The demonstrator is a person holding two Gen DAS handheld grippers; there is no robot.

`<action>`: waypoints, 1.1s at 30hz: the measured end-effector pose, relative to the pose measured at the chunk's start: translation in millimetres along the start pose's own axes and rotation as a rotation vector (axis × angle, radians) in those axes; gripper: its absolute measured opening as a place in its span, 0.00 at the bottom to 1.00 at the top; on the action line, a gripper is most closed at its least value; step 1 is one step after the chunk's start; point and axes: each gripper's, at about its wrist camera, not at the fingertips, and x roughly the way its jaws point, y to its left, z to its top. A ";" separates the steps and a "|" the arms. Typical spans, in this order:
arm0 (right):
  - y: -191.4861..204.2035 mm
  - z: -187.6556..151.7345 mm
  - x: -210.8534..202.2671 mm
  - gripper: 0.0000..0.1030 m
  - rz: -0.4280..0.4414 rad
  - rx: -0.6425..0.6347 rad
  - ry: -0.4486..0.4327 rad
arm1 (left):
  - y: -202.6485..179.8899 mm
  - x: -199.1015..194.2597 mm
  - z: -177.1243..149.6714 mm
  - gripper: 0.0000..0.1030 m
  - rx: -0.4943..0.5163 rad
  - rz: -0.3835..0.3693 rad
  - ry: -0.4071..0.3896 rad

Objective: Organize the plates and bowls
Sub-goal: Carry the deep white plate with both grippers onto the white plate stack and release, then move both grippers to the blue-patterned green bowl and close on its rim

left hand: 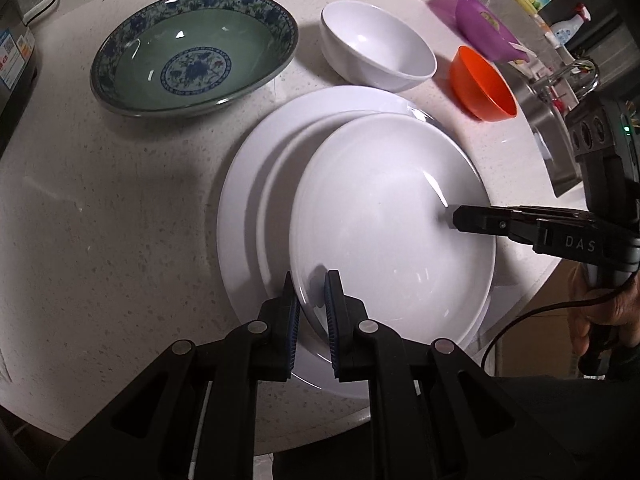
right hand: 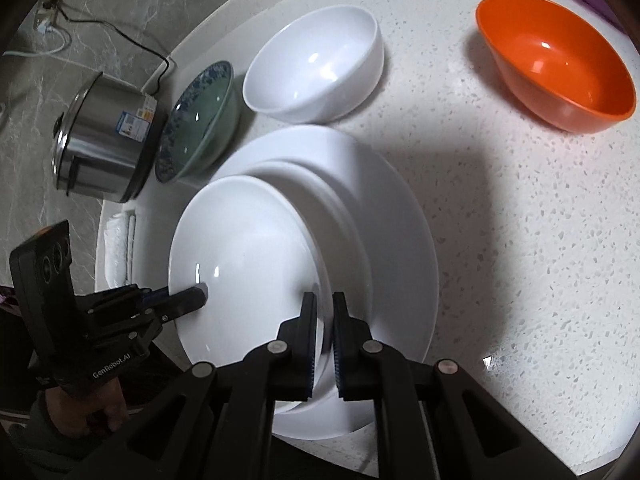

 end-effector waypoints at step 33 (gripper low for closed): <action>45.9 -17.3 1.8 0.25 -0.254 -0.228 -0.096 | -24.3 -7.4 1.5 0.88 0.078 -0.075 -0.124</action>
